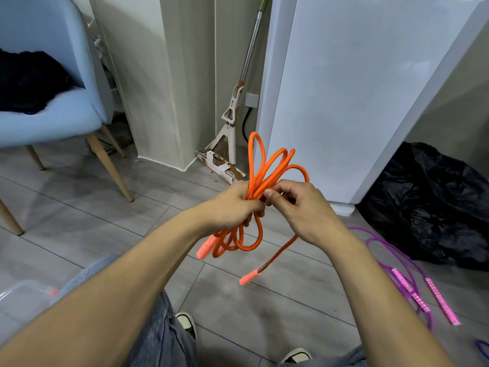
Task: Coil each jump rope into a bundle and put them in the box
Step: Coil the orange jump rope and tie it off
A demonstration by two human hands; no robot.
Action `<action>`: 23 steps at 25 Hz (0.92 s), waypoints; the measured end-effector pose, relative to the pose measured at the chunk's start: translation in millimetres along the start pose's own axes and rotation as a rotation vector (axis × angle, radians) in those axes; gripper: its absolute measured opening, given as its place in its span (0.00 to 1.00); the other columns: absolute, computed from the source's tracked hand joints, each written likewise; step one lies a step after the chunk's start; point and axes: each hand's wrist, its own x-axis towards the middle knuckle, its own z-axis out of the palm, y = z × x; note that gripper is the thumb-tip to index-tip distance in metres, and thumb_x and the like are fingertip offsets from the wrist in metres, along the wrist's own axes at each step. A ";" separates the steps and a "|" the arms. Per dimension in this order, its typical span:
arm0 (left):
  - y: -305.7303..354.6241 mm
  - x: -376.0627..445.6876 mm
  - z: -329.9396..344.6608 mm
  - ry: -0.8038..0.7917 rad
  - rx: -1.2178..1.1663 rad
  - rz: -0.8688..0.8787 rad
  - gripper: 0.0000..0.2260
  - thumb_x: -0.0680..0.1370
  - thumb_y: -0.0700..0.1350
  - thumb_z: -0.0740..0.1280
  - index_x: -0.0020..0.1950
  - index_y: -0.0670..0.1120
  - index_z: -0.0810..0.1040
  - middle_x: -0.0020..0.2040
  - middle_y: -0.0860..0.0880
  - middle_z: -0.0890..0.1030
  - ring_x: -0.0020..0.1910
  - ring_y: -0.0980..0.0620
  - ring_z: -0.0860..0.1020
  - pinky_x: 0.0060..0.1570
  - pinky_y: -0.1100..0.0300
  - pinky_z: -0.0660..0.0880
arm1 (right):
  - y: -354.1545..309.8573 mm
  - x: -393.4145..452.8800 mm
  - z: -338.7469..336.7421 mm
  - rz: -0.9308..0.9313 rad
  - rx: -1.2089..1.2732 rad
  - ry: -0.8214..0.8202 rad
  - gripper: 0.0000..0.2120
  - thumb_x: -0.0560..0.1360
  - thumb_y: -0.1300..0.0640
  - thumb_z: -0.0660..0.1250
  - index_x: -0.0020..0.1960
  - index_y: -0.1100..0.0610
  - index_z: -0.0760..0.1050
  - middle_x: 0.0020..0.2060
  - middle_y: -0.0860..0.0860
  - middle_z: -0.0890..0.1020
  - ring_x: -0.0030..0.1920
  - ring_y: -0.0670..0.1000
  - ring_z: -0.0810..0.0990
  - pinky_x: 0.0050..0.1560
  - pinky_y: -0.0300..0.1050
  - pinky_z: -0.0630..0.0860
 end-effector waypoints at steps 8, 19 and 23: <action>3.3 9.3 -3.9 0.201 -0.419 -0.100 0.05 0.75 0.32 0.58 0.43 0.41 0.69 0.28 0.45 0.67 0.23 0.45 0.71 0.36 0.48 0.78 | 5.0 -1.6 -17.1 0.109 0.012 -0.160 0.12 0.81 0.46 0.63 0.45 0.50 0.80 0.28 0.50 0.74 0.28 0.47 0.71 0.35 0.46 0.71; -9.2 5.4 -12.9 -0.046 0.579 -0.133 0.09 0.84 0.47 0.52 0.51 0.47 0.70 0.48 0.45 0.76 0.44 0.47 0.74 0.48 0.53 0.72 | 10.0 -12.3 -45.0 -0.006 0.030 -0.032 0.04 0.75 0.50 0.74 0.43 0.49 0.82 0.32 0.53 0.79 0.32 0.45 0.72 0.37 0.41 0.70; -13.7 -3.7 26.9 -0.247 0.945 -0.077 0.13 0.83 0.52 0.53 0.58 0.47 0.73 0.54 0.41 0.79 0.50 0.41 0.76 0.48 0.53 0.70 | 0.4 -10.1 -45.7 -0.066 -0.112 -0.113 0.03 0.72 0.52 0.76 0.42 0.47 0.83 0.31 0.43 0.78 0.32 0.42 0.73 0.35 0.35 0.68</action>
